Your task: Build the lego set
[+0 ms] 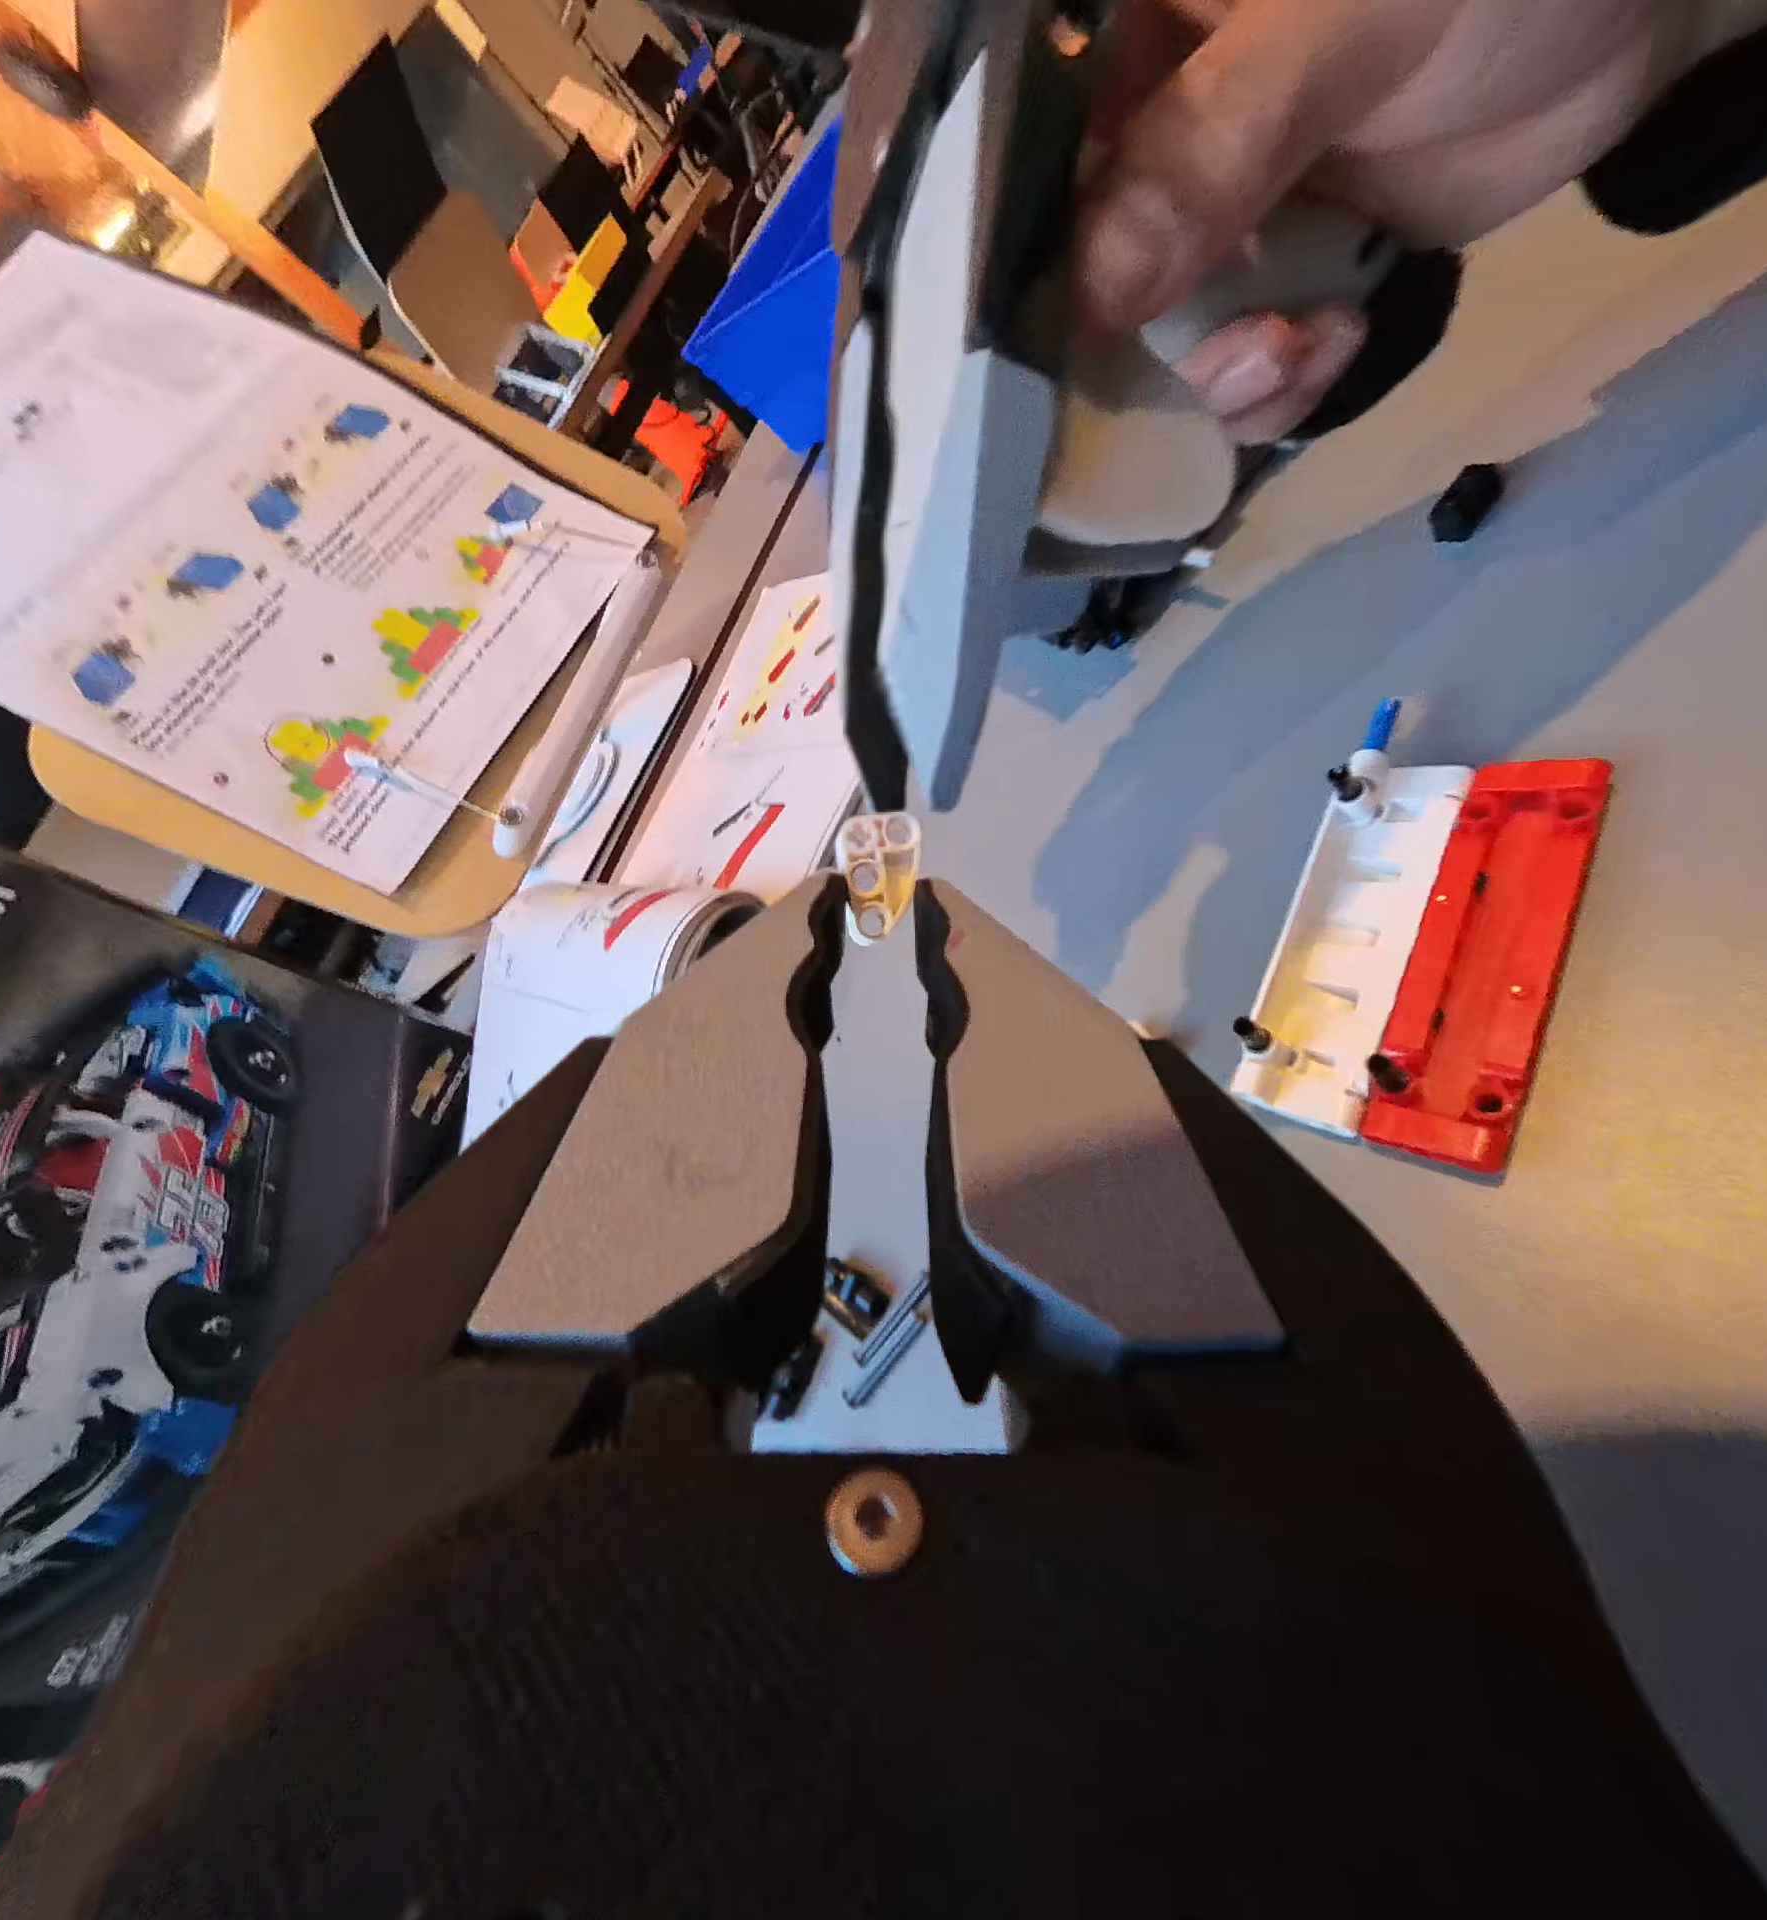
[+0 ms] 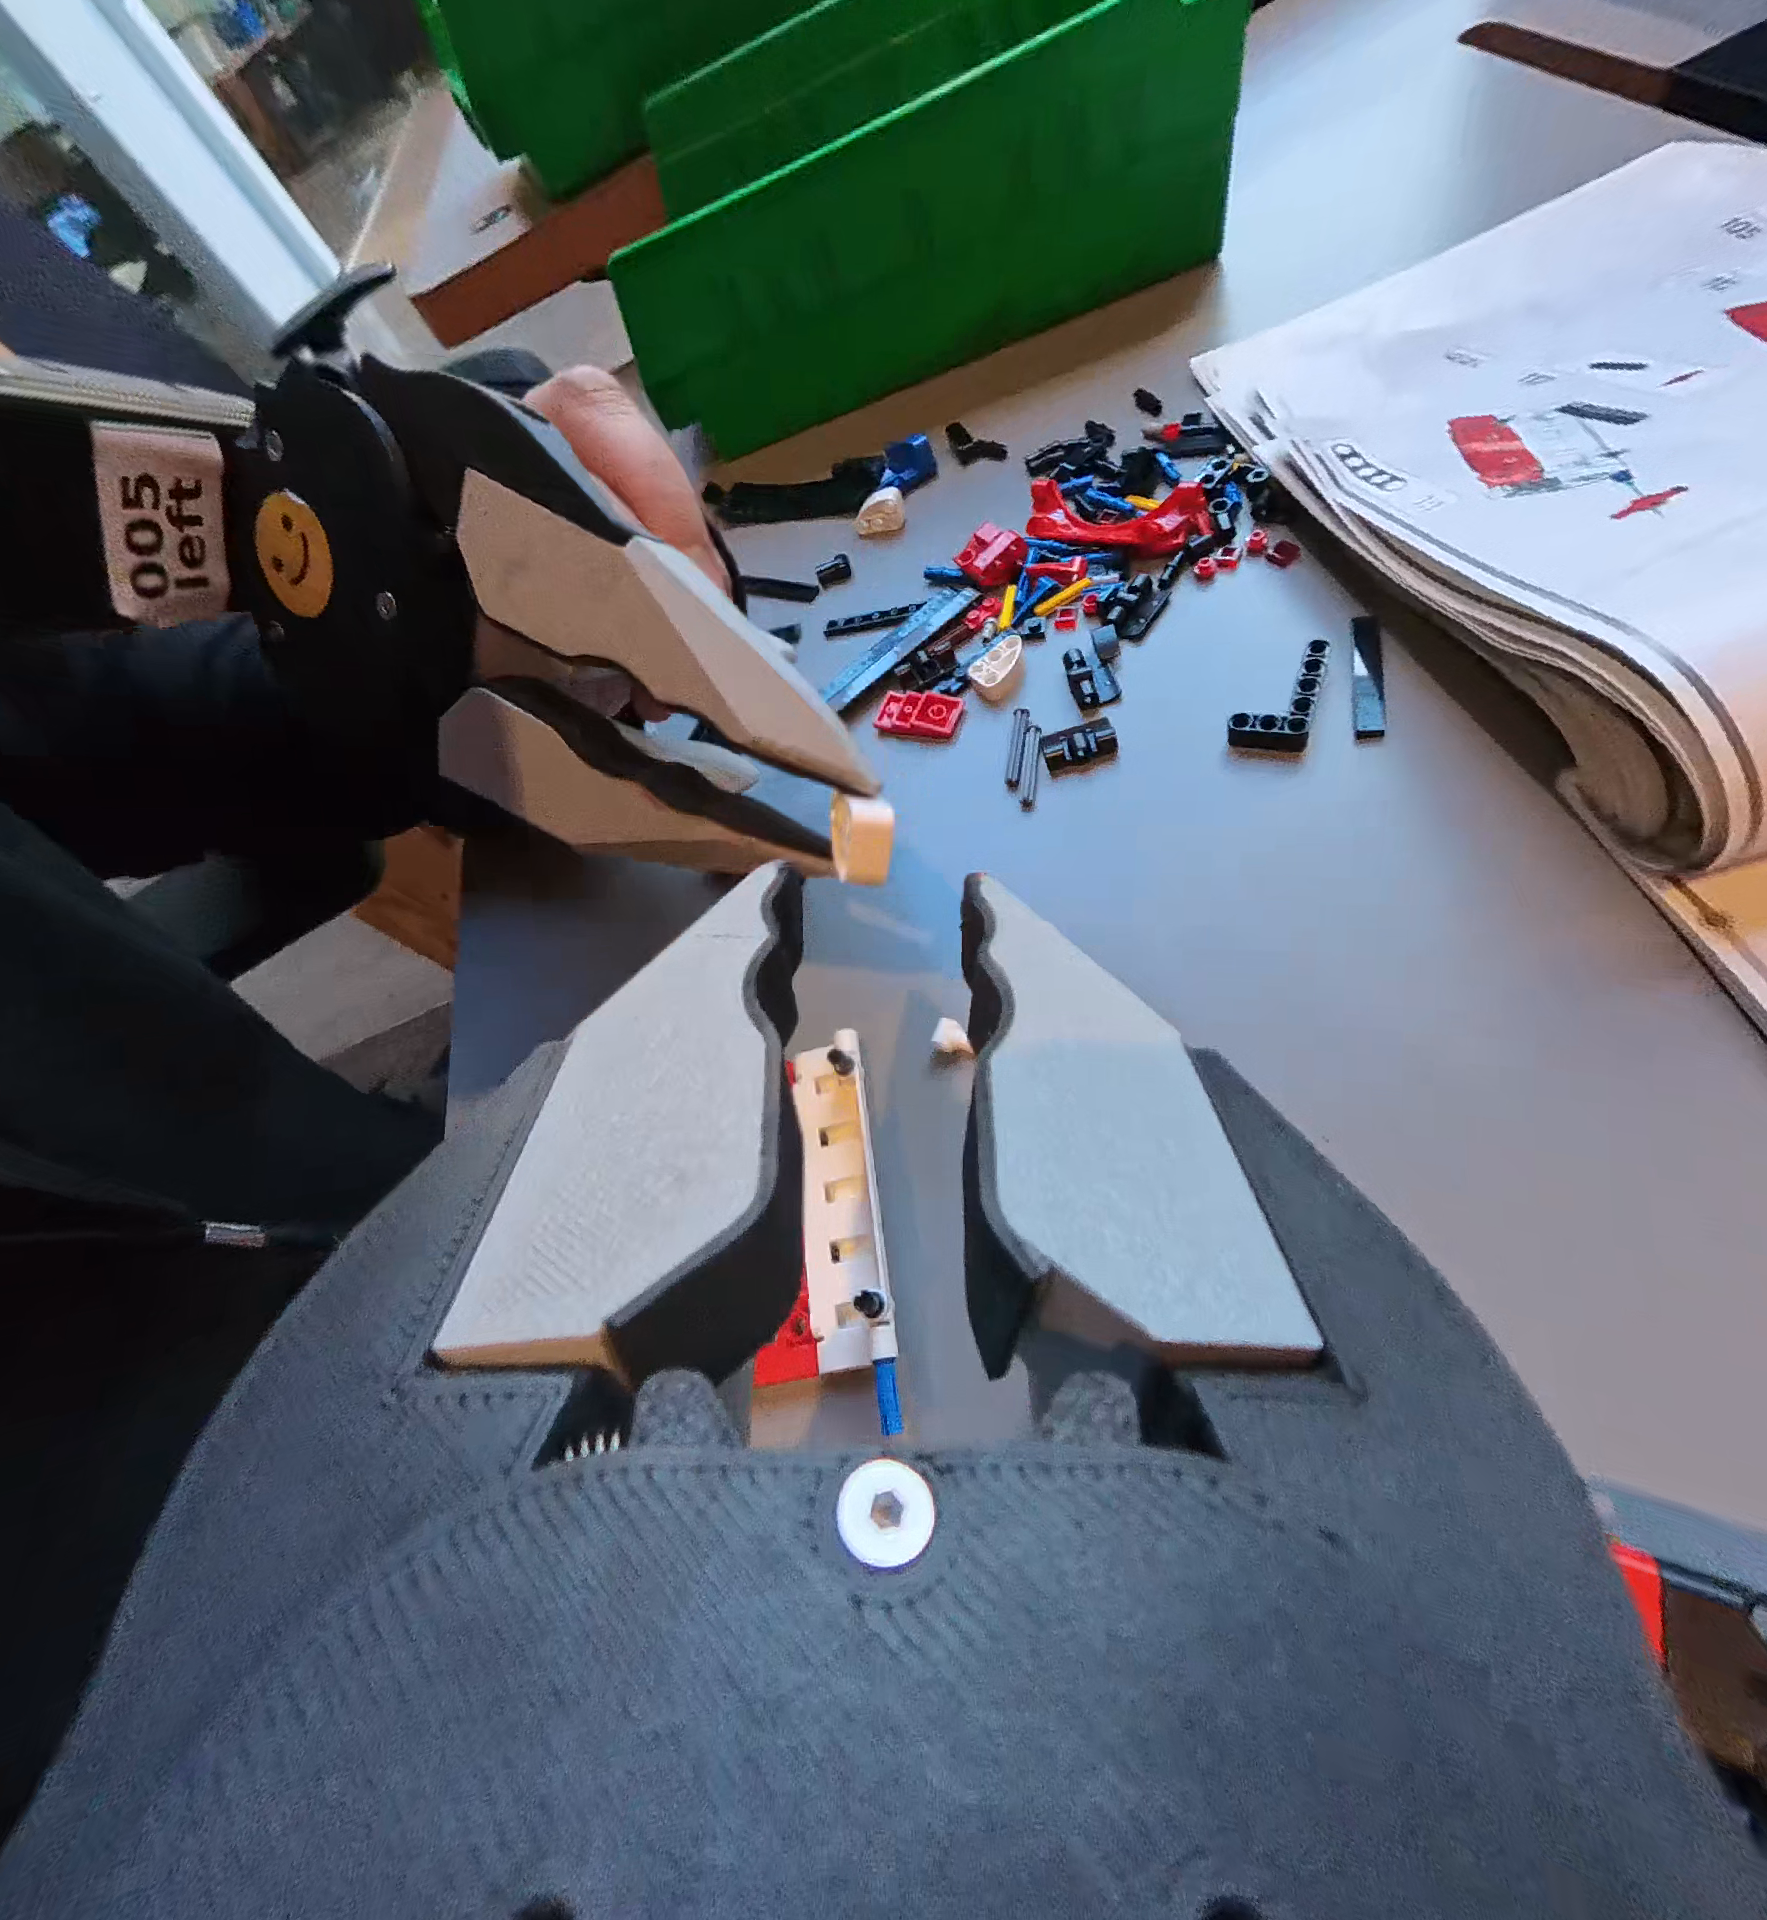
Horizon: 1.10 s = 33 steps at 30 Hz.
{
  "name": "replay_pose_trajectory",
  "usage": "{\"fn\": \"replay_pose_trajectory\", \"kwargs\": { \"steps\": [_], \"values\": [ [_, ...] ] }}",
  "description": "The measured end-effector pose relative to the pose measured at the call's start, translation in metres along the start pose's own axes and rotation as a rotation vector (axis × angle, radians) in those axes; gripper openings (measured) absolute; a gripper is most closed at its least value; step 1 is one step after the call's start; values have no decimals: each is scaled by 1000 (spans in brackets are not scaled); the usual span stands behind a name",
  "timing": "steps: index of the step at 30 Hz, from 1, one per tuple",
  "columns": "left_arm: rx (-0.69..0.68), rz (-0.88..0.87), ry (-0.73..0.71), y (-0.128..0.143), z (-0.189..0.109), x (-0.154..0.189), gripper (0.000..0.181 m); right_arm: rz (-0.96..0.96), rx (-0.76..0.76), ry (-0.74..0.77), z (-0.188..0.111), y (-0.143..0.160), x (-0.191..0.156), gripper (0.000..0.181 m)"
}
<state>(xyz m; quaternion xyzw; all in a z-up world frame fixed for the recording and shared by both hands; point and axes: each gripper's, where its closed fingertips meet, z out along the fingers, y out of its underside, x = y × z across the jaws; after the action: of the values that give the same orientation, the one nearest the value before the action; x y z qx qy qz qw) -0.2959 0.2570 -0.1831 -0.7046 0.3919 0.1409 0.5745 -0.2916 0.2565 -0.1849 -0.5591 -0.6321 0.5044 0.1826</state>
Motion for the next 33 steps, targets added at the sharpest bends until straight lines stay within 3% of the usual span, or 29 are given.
{"fn": "replay_pose_trajectory", "kwargs": {
  "steps": [6, 14, 17, 22, 25, 28, 33],
  "values": [
    [48, 30, -2, -8, 0, 8, 11, -37, -60, -17, 3, 7, -8, 9],
    [41, -24, 43, -9, 2, 22, 10, 3, -52, -14, -1, 15, -13, 6],
    [28, -154, 118, -9, 3, 31, 8, -25, -61, 80, -9, 22, -6, 6],
    [-135, -518, 247, 17, 9, 43, 22, -131, -101, 381, -46, 44, 20, 6],
    [-127, -675, 380, 11, 6, 57, 30, -193, -112, 554, -73, 60, 31, 6],
    [-138, -653, 466, 6, 6, 67, 39, -195, -93, 635, -85, 75, 31, 6],
    [-234, -593, 602, 15, 5, 93, 43, -157, -76, 614, -77, 95, 18, 6]
  ]
}}
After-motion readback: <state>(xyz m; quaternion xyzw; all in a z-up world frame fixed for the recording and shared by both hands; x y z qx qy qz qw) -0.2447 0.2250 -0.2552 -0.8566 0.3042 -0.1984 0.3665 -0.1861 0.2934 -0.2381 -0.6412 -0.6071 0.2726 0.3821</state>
